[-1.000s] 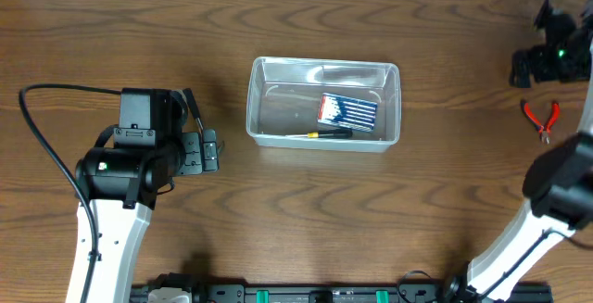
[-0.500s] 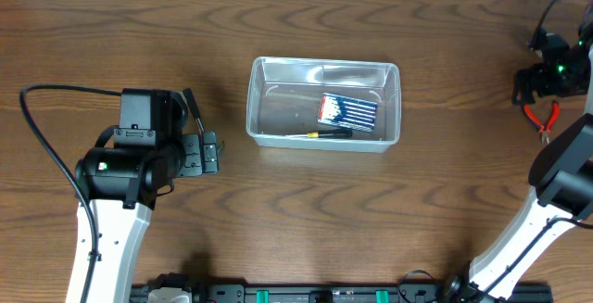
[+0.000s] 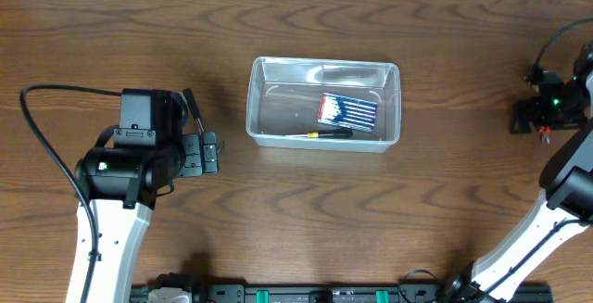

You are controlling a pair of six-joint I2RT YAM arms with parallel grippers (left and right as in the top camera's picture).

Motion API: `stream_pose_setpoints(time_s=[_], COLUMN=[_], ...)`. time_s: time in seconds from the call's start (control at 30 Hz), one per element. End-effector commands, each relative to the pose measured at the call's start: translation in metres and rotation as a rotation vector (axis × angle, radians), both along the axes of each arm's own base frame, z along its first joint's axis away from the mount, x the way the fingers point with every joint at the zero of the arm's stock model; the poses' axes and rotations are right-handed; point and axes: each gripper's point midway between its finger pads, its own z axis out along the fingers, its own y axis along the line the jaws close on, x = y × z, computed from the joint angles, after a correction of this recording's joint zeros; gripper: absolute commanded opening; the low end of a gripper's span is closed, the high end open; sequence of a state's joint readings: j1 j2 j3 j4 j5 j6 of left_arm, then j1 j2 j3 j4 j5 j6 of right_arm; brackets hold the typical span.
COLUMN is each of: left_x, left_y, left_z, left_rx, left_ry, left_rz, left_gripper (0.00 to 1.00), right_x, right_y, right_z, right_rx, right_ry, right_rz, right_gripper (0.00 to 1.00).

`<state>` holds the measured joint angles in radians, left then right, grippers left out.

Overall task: Pack container
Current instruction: 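Move the right gripper to the red pliers and grasp them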

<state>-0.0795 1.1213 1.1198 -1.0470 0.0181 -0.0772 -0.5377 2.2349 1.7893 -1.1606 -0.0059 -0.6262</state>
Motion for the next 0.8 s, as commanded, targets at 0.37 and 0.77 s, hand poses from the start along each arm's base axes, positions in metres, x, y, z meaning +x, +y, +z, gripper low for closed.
stream_pose_setpoints(time_s=[0.37, 0.77], left_x=[0.003, 0.003], left_y=[0.002, 0.002], left_z=[0.008, 0.008], left_rx=[0.017, 0.017], left_ry=[-0.020, -0.020], left_rz=[-0.005, -0.005], left_gripper=[0.98, 0.98], right_x=[0.020, 0.026], right_y=[0.002, 0.014], right_z=[-0.006, -0.025], right_rx=[-0.009, 0.007], right_ry=[-0.066, -0.044], right_rz=[0.035, 0.065], right_gripper=[0.99, 0.98])
